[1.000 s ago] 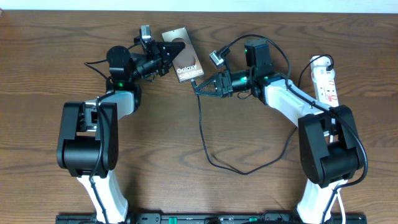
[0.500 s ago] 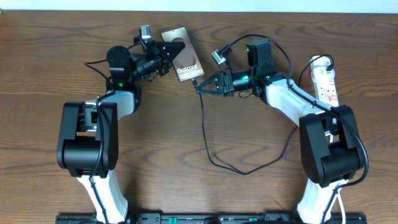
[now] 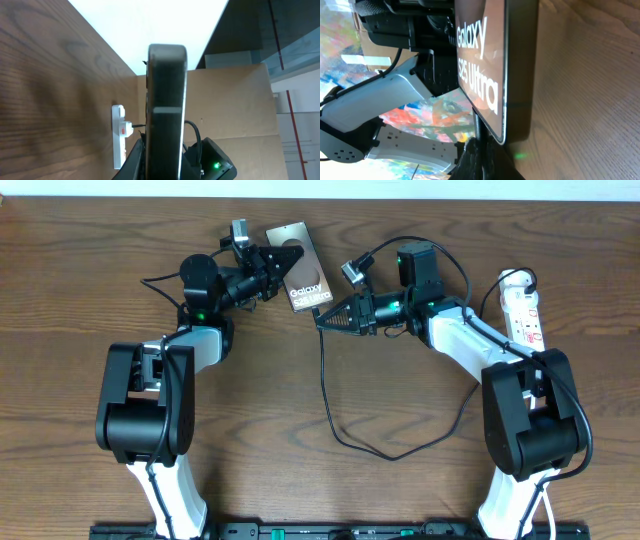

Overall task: Plug charger to phone and switch on socket
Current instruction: 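Hold the USB-C plug pressed into the phone's bottom port with right gripper, then open the right gripper and withdraw it from the plugged-in cable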

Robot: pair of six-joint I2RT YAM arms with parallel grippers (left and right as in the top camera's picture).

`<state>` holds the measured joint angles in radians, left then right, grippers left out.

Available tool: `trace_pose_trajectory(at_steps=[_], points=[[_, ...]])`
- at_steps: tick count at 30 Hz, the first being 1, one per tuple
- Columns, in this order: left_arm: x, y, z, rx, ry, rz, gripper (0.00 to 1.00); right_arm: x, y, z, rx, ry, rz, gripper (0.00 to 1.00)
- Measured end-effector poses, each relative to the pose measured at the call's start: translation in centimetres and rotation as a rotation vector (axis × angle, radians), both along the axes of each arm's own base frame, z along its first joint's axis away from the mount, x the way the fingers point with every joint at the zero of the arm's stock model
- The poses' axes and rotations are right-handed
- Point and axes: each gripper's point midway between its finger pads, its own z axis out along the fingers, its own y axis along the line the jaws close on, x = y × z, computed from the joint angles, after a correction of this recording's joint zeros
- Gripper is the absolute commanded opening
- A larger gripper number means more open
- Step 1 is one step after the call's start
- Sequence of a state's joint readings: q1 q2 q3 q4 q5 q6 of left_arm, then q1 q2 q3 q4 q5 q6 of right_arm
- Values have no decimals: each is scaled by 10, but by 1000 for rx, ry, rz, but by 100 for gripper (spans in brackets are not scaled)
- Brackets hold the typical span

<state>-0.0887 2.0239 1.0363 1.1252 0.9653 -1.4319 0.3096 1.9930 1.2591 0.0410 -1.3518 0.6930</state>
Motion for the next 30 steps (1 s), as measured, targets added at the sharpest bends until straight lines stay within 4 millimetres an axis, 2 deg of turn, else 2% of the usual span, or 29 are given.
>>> trace_pose_trajectory(at_steps=[8, 9, 11, 13, 15, 18, 22, 25, 30], points=[[-1, 0, 0, 0, -1, -4, 7, 2, 0, -2, -7, 3, -12, 1], [-1, 0, 0, 0, -1, -4, 7, 2, 0, -2, -7, 4, -13, 5], [-1, 0, 0, 0, 0, -8, 7, 4, 0, -2, -12, 10, -22, 44], [-8, -7, 0, 2, 2, -53, 7, 10, 1, -5, -33, -7, -54, 66], [-14, -13, -1, 2, 3, -90, 7, 13, 1, -6, -40, -17, -69, 77], [-19, -17, -1, 3, 3, -122, 7, 16, 1, -2, -28, -48, -72, 98], [-14, -3, -1, 6, 0, -96, 7, 19, -3, 0, -19, -64, -76, 99], [-7, 16, -13, 30, 37, -56, 7, 25, -12, 5, -18, -78, -99, 99], [-8, 39, -73, 105, 281, 6, 7, 32, -36, 20, -66, -101, -183, 99]])
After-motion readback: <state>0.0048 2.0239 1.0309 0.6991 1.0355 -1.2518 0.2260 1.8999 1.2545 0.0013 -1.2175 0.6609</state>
